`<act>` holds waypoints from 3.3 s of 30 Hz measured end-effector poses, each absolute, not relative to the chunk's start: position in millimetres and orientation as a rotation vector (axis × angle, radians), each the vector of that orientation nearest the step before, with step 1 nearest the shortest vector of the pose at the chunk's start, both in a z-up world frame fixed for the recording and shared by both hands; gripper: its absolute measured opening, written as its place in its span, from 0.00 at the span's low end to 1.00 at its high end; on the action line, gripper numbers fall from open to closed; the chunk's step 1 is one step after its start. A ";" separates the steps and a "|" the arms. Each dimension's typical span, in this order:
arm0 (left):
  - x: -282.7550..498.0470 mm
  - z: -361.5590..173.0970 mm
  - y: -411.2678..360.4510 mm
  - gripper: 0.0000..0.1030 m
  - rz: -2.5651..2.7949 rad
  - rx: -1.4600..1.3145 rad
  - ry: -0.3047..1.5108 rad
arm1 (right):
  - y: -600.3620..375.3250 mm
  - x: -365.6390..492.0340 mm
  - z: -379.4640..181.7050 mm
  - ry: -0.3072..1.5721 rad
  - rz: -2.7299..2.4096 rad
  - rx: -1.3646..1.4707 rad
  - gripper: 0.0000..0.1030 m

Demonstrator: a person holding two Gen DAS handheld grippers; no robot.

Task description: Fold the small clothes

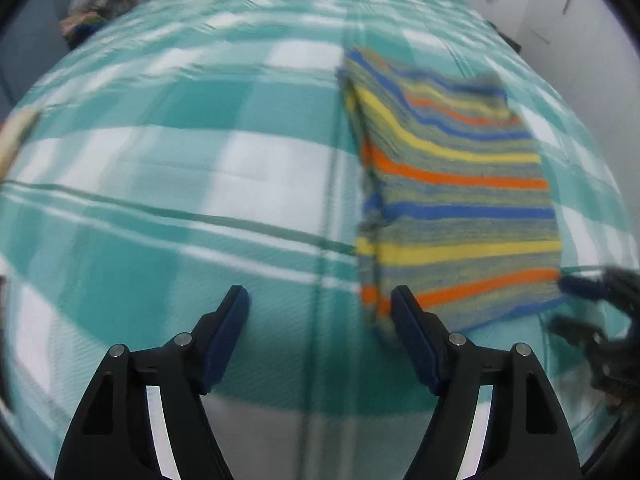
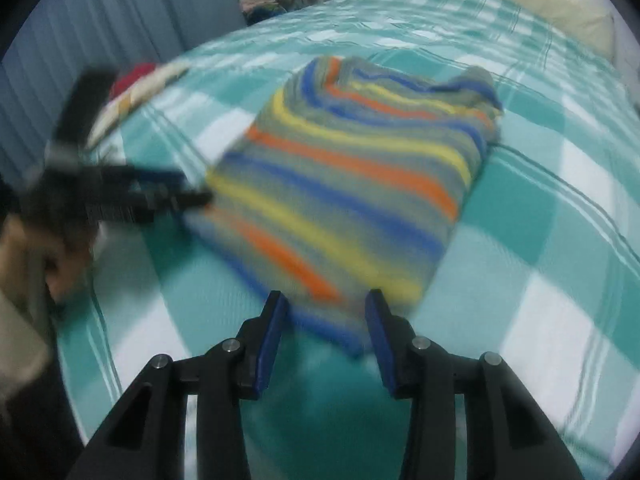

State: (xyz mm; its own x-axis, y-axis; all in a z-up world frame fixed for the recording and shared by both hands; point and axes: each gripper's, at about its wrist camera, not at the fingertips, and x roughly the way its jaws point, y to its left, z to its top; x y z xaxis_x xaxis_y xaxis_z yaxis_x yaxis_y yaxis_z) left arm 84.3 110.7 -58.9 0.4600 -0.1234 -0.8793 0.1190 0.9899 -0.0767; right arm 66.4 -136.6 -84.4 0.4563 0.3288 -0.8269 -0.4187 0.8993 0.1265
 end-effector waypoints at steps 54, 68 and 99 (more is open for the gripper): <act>90.7 38.6 21.6 0.98 -0.105 0.060 0.611 | -232.4 55.0 -8.0 0.792 0.059 0.059 0.94; -3.9 59.5 9.8 0.99 -0.030 0.140 0.594 | -180.1 -18.9 36.0 0.695 0.026 -0.001 0.99; -22.6 31.3 8.1 1.00 -0.055 0.139 0.632 | -164.5 -41.2 18.5 0.709 0.007 -0.091 1.00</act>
State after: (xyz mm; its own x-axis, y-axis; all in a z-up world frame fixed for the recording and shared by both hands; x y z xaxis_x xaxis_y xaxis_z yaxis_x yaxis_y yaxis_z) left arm -22.6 8.1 31.3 0.8059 -0.0084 -0.5920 0.0933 0.9892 0.1129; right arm -41.2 -164.5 18.5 0.7590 -0.0242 -0.6506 -0.0378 0.9960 -0.0812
